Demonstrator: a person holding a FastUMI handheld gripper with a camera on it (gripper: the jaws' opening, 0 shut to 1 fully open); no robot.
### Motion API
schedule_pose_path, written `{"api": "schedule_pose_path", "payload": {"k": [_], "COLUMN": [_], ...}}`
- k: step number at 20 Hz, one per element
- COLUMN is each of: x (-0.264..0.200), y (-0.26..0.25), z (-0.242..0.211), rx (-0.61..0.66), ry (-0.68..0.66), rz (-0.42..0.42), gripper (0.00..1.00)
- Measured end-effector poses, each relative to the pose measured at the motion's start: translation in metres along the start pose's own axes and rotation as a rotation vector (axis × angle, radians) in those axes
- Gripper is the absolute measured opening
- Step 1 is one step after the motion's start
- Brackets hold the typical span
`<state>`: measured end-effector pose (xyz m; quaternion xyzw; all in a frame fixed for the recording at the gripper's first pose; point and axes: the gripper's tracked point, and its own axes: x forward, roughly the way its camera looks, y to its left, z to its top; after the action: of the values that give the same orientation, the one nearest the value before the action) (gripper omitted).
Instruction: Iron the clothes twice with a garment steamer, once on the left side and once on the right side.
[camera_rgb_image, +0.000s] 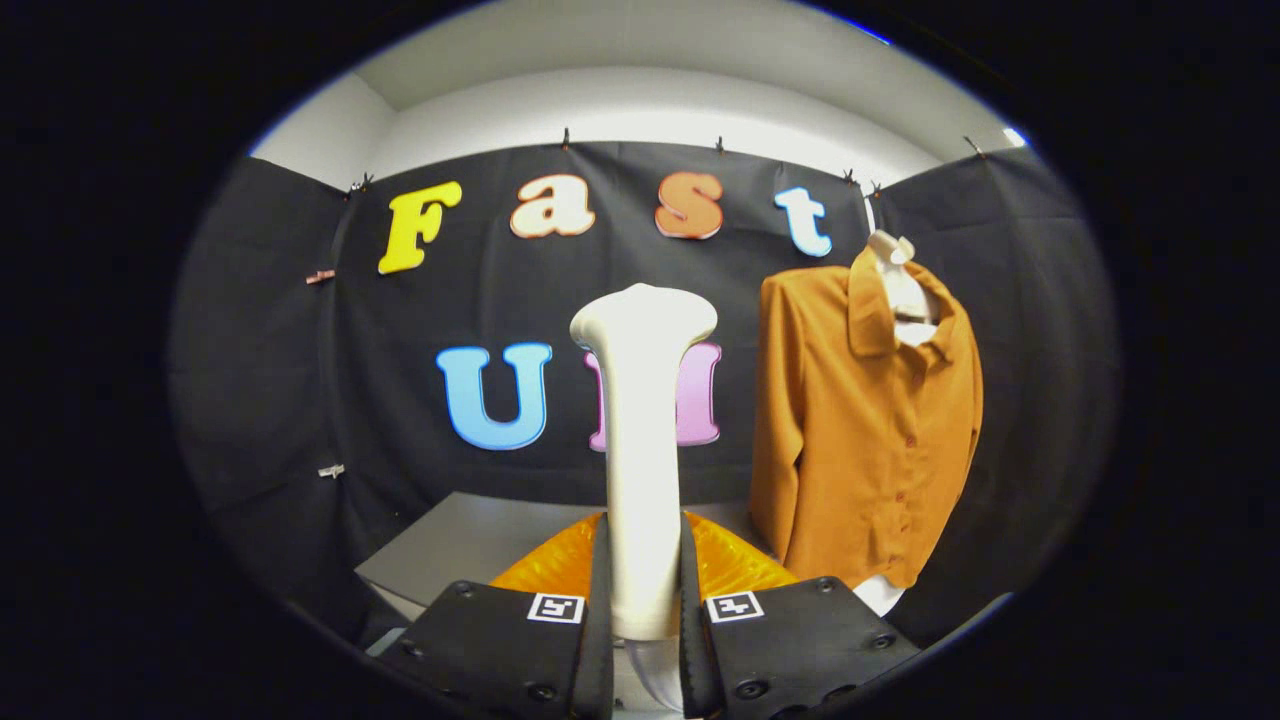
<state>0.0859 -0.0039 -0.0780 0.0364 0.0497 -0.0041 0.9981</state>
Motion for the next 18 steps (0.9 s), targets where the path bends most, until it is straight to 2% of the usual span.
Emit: {"api": "schedule_pose_path", "payload": {"k": [3,10,15,18], "x": [-0.012,-0.001,0.02,0.037], "y": [-0.04,-0.148,-0.186,-0.2], "z": [0.018,0.033,0.034,0.019], "rx": [0.023,0.021,-0.023,-0.018], "ry": [-0.069,-0.184,-0.223,-0.194], "rz": [-0.029,-0.105,-0.101,-0.097], "gripper": [0.3,0.3,0.3,0.3]}}
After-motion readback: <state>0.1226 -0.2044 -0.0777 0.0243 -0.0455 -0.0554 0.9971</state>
